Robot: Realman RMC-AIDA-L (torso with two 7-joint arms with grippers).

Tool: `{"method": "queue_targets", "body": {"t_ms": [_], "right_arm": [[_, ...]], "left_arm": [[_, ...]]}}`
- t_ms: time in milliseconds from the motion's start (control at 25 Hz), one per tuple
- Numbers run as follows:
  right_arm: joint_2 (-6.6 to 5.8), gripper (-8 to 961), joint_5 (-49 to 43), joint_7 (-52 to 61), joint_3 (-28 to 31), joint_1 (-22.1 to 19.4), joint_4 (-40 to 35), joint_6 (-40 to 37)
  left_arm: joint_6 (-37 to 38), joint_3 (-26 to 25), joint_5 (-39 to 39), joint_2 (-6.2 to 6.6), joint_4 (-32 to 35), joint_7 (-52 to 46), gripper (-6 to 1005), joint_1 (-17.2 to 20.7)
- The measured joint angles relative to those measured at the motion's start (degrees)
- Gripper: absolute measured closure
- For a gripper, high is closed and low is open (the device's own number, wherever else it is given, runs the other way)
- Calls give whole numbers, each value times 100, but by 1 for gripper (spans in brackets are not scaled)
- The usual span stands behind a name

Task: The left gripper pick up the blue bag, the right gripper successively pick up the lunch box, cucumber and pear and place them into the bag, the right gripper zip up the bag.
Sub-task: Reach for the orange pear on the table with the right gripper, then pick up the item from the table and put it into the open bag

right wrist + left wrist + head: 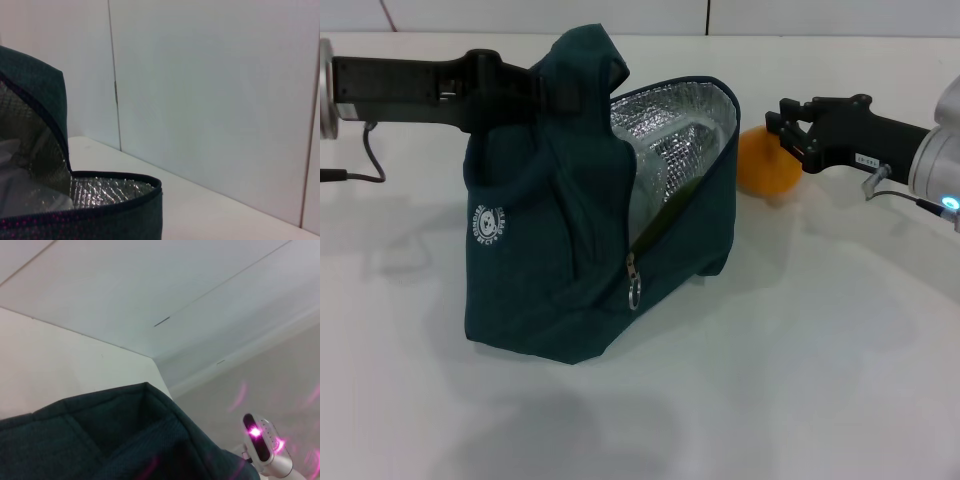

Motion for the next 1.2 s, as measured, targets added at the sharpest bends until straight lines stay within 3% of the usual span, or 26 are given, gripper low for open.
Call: {"method": "queue_targets", "body": {"t_ms": [360,760,1200], "right_arm": [[1,780,77,-5,5,-260,-273,-51],[0,923,123,-8,23,-388,-432,-147],[-58,923,817,23,47,-524,-520,-546]], "left_arm": [[16,0,0,0,1,0,880,8],[25,0,0,1,0,0,878,17],[25,-1,1,13,-16,-5,876,32]]}}
